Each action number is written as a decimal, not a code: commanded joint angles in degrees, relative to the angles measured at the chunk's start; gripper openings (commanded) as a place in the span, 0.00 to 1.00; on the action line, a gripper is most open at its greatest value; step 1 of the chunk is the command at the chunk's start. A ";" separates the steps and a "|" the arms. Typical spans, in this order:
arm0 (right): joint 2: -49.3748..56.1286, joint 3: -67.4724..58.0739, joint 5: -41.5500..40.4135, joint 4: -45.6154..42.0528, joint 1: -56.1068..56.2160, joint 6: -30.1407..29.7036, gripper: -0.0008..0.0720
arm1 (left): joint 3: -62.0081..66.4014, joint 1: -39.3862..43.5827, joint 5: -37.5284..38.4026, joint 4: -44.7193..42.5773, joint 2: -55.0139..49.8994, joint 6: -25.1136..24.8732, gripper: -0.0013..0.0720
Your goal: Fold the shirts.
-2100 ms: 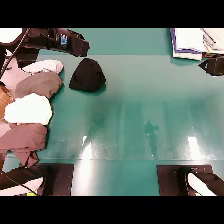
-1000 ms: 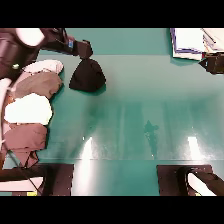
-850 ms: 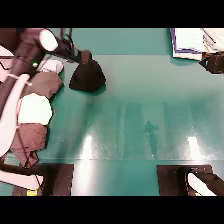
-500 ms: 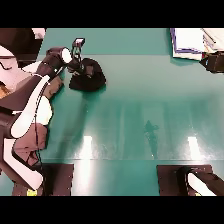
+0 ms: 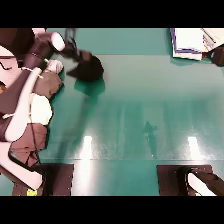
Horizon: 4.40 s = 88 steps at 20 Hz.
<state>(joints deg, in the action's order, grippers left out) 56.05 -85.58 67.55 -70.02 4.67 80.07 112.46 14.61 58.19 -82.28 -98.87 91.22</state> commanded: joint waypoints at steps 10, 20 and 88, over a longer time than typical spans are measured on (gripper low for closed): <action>-0.02 -18.93 0.48 -0.52 -0.11 0.00 0.03 | -1.27 17.64 10.16 -0.98 26.49 -1.07 0.06; 0.04 -18.95 8.09 -0.48 -0.11 0.00 0.03 | -15.21 17.86 -1.68 5.84 17.46 -1.60 0.86; 27.69 -16.20 24.39 3.80 -7.74 2.16 0.03 | -31.39 -5.01 25.16 16.76 30.56 -13.84 0.06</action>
<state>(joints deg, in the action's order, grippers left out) 75.20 -108.22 91.57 -66.39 -6.57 81.97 90.13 9.65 82.24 -66.13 -60.47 78.89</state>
